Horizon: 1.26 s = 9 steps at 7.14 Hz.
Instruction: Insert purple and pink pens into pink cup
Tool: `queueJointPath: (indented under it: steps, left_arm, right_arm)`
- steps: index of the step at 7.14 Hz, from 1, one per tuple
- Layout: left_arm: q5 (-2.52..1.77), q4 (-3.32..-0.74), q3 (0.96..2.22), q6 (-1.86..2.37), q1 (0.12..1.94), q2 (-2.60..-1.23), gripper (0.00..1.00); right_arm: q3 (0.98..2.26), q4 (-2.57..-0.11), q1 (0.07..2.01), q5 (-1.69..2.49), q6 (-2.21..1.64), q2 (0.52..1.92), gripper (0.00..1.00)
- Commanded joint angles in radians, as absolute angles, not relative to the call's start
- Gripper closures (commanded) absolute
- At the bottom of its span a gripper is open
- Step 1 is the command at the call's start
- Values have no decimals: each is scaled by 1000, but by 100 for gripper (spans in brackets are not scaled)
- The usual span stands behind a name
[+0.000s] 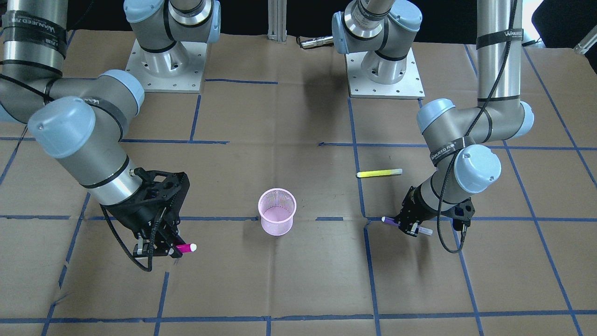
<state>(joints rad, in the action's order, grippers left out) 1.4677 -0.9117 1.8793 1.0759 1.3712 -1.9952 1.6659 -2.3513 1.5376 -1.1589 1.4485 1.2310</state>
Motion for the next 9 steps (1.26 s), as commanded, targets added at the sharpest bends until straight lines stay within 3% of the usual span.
queueJointPath:
  steps: [1, 5, 9]
  left_arm:
    - [1468, -907, 1879, 1078, 1371, -1997, 63]
    - [1468, -894, 1879, 1078, 1371, -2000, 60]
    - [1470, -890, 1881, 1075, 1365, -2006, 62]
  right_arm:
    - [1646, -2377, 1572, -950, 1370, 1253, 90]
    - [1675, -2684, 1730, -815, 1151, 1166, 90]
    - [1876, -2856, 1747, -810, 1081, 1172, 91]
